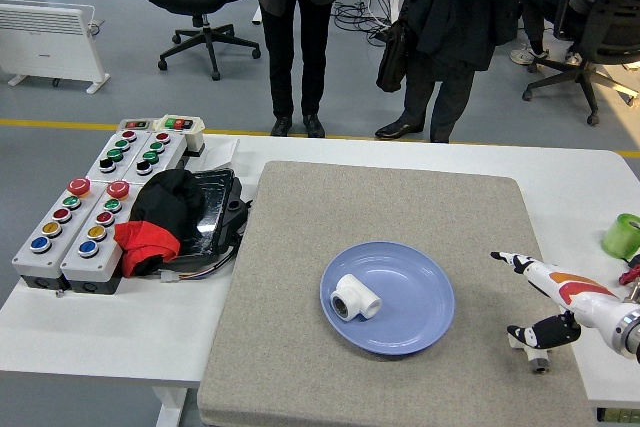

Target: Pick pipe place plate twice

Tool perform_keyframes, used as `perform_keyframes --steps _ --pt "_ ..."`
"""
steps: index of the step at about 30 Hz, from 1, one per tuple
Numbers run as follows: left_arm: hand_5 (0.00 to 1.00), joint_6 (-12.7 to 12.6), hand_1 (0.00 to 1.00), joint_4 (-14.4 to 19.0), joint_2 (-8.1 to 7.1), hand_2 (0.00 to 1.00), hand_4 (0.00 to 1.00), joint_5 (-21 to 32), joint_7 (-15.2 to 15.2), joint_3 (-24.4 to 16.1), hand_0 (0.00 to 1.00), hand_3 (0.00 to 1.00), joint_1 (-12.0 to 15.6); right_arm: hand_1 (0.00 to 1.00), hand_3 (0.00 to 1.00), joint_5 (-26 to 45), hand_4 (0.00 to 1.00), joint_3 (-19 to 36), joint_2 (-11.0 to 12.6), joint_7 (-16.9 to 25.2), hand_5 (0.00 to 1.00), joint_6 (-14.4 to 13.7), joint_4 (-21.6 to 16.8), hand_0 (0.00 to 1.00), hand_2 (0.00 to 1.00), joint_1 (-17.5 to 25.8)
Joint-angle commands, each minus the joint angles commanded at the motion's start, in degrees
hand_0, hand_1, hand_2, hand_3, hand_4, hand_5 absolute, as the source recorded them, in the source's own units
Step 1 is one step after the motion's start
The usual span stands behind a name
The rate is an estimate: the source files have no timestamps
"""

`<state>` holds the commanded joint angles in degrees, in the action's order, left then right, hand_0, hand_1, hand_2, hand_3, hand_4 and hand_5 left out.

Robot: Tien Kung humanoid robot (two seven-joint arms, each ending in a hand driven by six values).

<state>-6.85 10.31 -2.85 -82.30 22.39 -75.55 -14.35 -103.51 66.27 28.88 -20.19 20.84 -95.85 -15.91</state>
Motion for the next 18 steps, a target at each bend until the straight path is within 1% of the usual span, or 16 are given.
perform_keyframes --steps 1,2,6,7,8,11,18 --pt "0.998 -0.01 0.745 0.0 -0.01 0.701 0.395 0.01 -0.01 0.01 0.721 0.646 -0.04 0.907 0.998 -0.09 0.756 0.09 0.2 0.11 0.342 0.31 -0.12 0.929 0.998 0.4" --pt "0.998 -0.01 0.745 0.0 -0.01 0.701 0.395 -0.01 -0.02 0.02 0.721 0.646 -0.1 0.892 0.967 -0.39 0.75 0.19 0.63 0.44 0.342 0.85 -0.24 0.904 0.994 1.17" --pt "0.998 -0.11 0.745 0.0 -0.06 0.701 0.395 0.24 -0.06 0.21 0.721 0.646 -0.26 0.892 0.967 -1.49 0.75 -0.16 1.32 1.6 0.342 1.27 0.49 0.904 0.994 2.08" --pt "0.998 -0.12 0.745 0.0 -0.08 0.701 0.395 0.28 -0.06 0.25 0.721 0.646 -0.31 0.892 0.967 -1.99 0.75 -0.35 1.37 1.9 0.342 1.18 0.95 0.904 0.994 2.11" --pt "0.998 -0.13 0.745 0.0 -0.08 0.701 0.395 0.3 -0.06 0.26 0.721 0.645 -0.34 0.851 0.929 -2.23 0.749 -0.44 1.39 2.05 0.34 1.14 1.18 0.884 0.972 2.13" --pt "0.998 -0.08 0.745 0.0 -0.07 0.701 0.395 0.03 -0.06 0.12 0.721 0.645 -0.47 0.851 0.929 -3.38 0.749 -0.6 1.19 2.38 0.34 1.26 2.21 0.884 0.972 2.07" --pt "0.998 -0.1 0.745 0.0 -0.07 0.701 0.394 0.15 -0.07 0.18 0.722 0.645 -0.52 0.837 0.92 -4.03 0.746 -0.73 1.31 2.27 0.342 2.08 3.06 0.874 0.961 2.27"
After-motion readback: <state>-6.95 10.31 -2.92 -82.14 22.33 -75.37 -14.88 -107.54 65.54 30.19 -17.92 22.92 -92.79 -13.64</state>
